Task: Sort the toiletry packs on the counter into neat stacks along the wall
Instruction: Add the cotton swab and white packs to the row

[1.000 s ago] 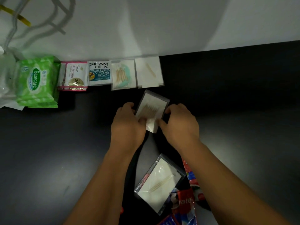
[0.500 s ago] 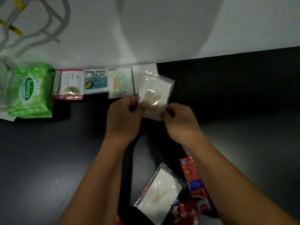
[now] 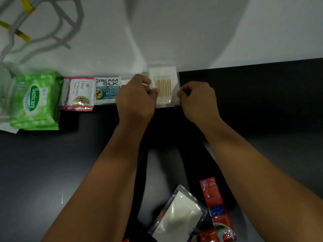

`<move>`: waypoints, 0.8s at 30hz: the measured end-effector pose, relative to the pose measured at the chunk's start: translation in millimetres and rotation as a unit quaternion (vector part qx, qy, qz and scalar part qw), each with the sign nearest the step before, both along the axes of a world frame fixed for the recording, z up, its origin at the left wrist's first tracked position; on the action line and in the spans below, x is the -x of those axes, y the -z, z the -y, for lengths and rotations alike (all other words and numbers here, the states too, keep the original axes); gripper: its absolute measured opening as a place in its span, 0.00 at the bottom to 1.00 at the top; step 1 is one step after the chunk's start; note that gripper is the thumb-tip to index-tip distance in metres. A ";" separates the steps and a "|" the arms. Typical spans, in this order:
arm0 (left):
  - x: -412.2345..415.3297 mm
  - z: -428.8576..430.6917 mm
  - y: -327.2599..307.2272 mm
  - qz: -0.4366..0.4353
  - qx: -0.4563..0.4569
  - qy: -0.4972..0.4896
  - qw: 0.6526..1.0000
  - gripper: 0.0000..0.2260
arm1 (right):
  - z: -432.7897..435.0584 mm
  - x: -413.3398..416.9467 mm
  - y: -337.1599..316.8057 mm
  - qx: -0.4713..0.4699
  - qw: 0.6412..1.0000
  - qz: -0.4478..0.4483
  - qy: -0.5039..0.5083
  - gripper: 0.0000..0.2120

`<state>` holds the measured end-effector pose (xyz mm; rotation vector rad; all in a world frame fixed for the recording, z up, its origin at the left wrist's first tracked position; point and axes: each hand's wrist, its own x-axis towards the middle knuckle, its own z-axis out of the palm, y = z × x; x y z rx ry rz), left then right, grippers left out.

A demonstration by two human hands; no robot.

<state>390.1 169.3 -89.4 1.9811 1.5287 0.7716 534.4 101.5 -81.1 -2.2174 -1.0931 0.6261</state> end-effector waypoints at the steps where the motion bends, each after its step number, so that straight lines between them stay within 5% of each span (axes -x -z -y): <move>1: -1.2 -3.5 4.4 -0.028 -0.017 0.004 0.999 0.11 | -3.7 -1.1 2.7 0.013 1.000 0.015 -0.004 0.06; 7: -5.9 -9.7 17.3 -0.173 -0.062 -0.006 0.983 0.12 | -12.8 1.6 20.0 0.040 0.993 0.094 -0.050 0.10; 17: 29.1 39.3 3.7 -0.018 -0.140 0.045 0.989 0.11 | 37.8 17.6 2.6 -0.022 0.996 0.063 -0.054 0.13; 21: 46.7 87.0 -6.2 0.013 -0.026 0.038 0.999 0.09 | 90.8 43.1 -2.5 -0.028 0.992 0.048 -0.112 0.15; 24: 63.5 123.9 -11.5 0.007 -0.022 0.077 0.997 0.08 | 131.2 57.9 -3.4 -0.038 0.988 0.049 -0.141 0.17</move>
